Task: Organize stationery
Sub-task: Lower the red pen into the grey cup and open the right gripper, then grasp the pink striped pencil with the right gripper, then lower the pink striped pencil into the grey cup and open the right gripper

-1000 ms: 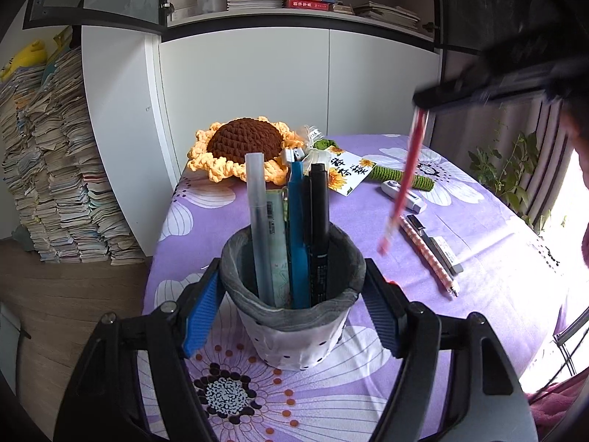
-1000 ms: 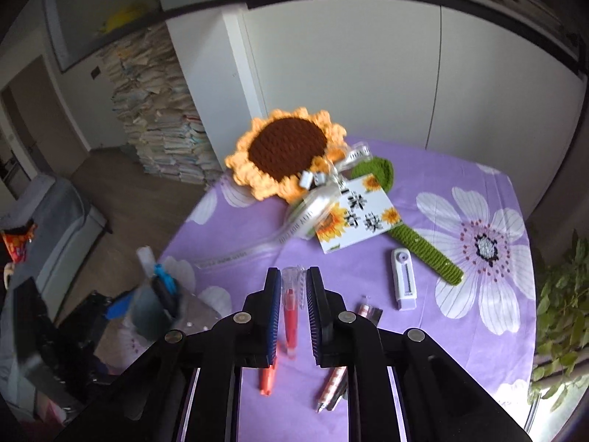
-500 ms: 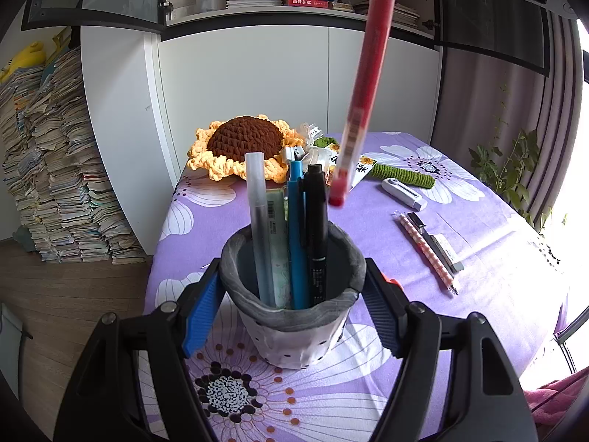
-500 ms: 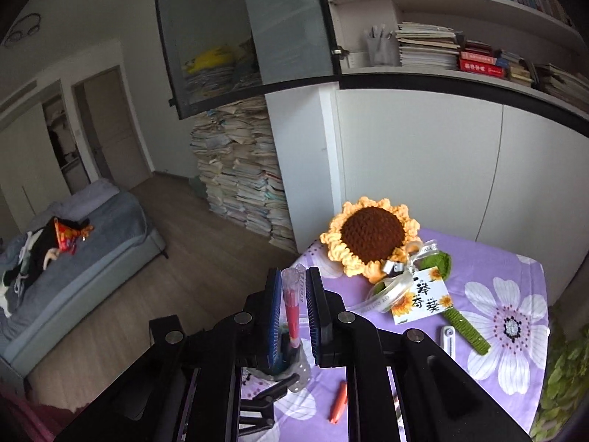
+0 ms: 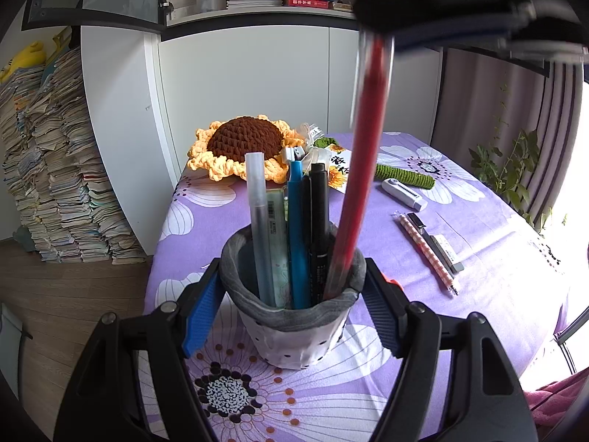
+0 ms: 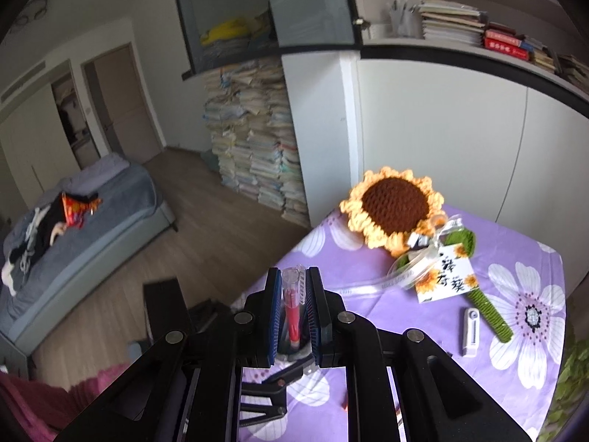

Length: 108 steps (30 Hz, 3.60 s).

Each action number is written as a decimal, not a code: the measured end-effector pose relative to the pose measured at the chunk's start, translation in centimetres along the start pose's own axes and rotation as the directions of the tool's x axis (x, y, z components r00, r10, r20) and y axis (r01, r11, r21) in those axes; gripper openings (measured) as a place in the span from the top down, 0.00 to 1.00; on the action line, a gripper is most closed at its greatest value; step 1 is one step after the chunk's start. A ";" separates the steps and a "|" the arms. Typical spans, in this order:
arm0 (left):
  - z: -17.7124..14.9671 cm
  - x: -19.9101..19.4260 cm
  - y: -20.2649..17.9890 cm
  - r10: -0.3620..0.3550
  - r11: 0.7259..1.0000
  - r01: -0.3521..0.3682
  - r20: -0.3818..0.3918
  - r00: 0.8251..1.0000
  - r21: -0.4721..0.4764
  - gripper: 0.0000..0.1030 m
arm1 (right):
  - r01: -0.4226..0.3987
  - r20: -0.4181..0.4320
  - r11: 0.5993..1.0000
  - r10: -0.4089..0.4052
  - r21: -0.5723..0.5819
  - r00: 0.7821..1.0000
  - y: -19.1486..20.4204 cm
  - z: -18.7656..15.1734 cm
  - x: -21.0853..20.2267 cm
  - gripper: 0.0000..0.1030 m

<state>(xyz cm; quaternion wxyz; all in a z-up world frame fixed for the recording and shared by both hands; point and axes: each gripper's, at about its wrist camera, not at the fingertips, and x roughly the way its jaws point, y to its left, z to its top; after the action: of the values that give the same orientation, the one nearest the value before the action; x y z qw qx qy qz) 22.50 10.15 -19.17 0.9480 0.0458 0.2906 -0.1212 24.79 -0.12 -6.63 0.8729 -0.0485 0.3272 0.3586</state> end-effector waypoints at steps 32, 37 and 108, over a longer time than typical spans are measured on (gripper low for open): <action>0.0 -0.2 0.2 0.004 1.000 -0.004 0.003 1.000 0.001 0.31 | 0.310 -0.437 0.871 -0.126 0.382 0.891 -18.3 -8.0 9.7 0.76; 0.1 -0.2 0.2 0.005 1.000 -0.005 0.003 1.000 0.002 0.31 | 0.323 -0.454 0.868 -0.130 0.378 0.882 -19.1 -7.7 11.3 0.76; -0.6 0.5 0.0 0.005 1.000 -0.005 -0.017 1.000 0.006 0.32 | 0.056 0.110 0.998 -0.056 0.002 0.992 0.4 2.9 -5.5 0.86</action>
<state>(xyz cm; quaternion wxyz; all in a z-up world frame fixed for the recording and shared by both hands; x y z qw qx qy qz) 22.55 10.10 -19.96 0.9457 0.0505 0.2980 -0.1193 23.19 -2.21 -0.97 0.8993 -0.0383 0.2768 0.3365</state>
